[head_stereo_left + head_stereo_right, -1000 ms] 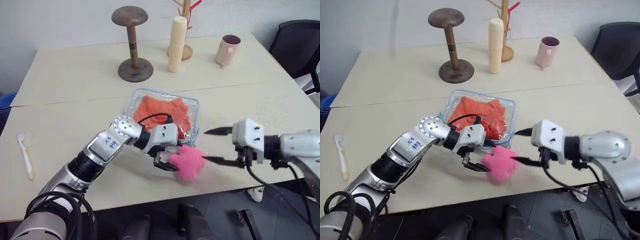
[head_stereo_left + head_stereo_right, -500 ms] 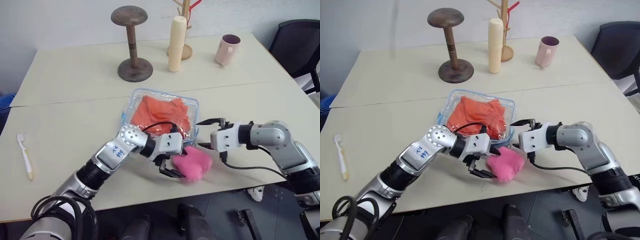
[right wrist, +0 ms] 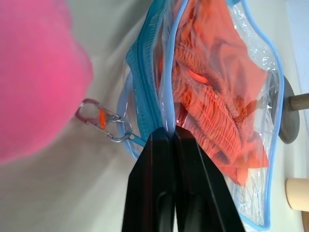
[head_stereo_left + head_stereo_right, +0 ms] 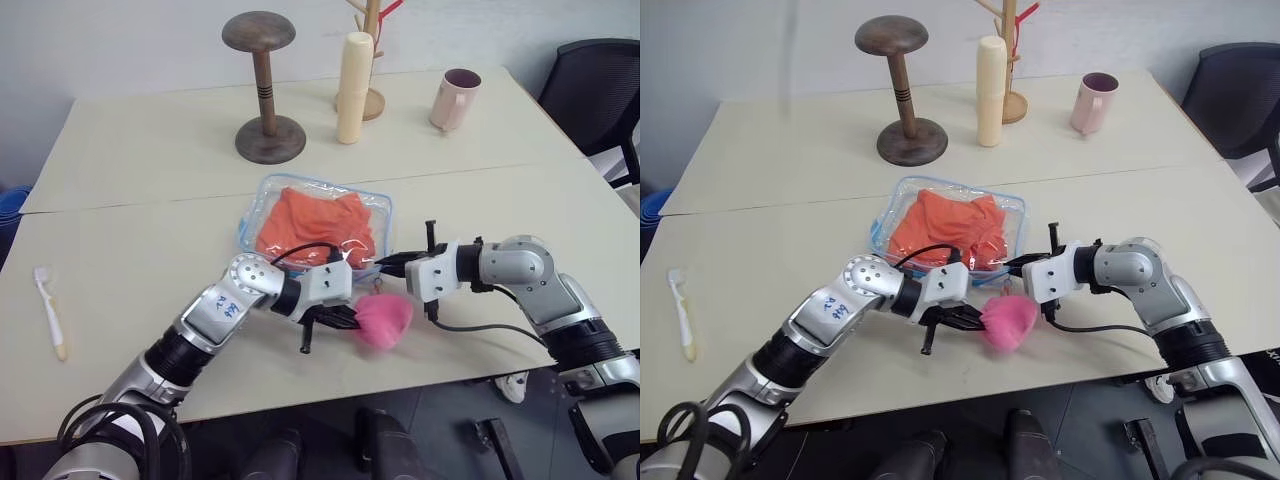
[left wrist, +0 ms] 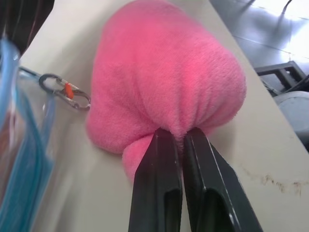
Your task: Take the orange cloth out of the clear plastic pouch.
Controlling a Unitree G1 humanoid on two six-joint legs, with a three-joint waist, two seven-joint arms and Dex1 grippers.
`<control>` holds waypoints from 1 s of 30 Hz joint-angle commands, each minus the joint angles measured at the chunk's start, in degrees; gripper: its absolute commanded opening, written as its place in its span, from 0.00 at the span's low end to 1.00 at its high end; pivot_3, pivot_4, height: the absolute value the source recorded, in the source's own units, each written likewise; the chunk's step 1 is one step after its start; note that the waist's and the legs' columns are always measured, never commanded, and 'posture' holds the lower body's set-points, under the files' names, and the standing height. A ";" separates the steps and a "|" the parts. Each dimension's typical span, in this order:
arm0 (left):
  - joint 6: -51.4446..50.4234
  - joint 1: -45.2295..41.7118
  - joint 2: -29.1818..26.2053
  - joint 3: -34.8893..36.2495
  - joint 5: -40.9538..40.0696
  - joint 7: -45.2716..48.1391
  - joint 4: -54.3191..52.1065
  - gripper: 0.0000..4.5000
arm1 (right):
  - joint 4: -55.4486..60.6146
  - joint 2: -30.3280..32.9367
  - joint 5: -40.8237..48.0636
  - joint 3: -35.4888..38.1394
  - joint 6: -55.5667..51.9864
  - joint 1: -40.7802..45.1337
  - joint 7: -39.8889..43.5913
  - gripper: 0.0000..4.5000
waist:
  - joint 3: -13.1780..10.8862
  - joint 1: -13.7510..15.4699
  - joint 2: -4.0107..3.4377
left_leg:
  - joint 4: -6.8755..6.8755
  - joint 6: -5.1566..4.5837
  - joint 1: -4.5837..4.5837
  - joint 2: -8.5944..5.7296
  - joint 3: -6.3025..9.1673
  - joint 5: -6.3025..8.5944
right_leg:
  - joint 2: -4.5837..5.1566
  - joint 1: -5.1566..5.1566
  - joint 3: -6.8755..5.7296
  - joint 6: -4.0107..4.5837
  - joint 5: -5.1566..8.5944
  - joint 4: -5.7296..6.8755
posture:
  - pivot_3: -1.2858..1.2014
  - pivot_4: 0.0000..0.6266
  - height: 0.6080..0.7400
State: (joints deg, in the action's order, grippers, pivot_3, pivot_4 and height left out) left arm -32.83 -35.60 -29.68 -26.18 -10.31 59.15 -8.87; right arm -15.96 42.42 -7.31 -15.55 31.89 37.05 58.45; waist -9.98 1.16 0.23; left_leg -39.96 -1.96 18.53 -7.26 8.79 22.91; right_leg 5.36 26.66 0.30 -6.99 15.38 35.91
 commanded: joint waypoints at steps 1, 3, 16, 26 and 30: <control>-2.00 1.57 -2.24 3.74 -0.39 -1.27 -2.90 0.00 | -0.51 0.84 0.61 1.40 1.56 1.52 -0.19 0.00 | 0.00 0.02 0.00 | 0.00 0.00 -0.01 0.01 0.00 0.00 | -0.01 0.00 0.00 0.00 0.00 0.01 | 0.52 0.24 1.00; -3.47 3.86 -4.95 7.16 -1.53 -1.51 -4.86 0.00 | -1.59 1.20 1.01 1.87 2.29 1.64 -0.24 0.00 | 0.00 -0.02 0.00 | 0.00 0.00 0.01 0.01 0.02 0.00 | -0.01 0.00 0.00 0.01 0.00 0.00 | 0.52 0.24 1.00; -7.24 16.20 -15.75 23.77 -8.18 -2.70 -8.46 0.00 | -2.75 3.20 5.09 3.36 3.33 -0.02 1.81 0.00 | -0.01 0.16 -0.03 | 0.02 0.00 0.02 0.01 0.04 0.00 | 0.01 -0.02 0.02 0.04 -0.01 -0.02 | 0.52 0.24 1.00; -5.83 24.25 -30.02 42.98 -12.26 3.77 5.37 0.00 | -8.98 10.16 3.26 4.09 17.39 -2.94 0.47 0.00 | -0.06 -0.08 -0.11 | 0.29 0.01 -0.10 0.03 -0.03 0.01 | -0.05 0.02 -0.12 0.09 0.01 -0.04 | 0.52 0.24 1.00; -7.05 25.44 -31.23 44.66 -15.63 6.14 4.11 0.00 | -10.89 10.58 3.95 3.71 21.37 -2.85 0.56 0.00 | -0.08 -0.14 -0.14 | 0.32 0.01 -0.11 0.02 -0.06 0.01 | -0.03 0.02 -0.12 0.10 0.02 -0.06 | 0.52 0.24 1.00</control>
State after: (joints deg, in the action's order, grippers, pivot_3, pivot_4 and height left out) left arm -39.51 -10.68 -59.83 16.29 -24.75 64.54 -3.90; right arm -26.22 51.46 -4.58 -13.42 51.46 34.19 59.30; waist -10.06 1.02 0.09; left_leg -39.64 -1.96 18.44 -7.24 8.74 22.92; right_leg 5.34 26.67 0.18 -6.89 15.40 35.85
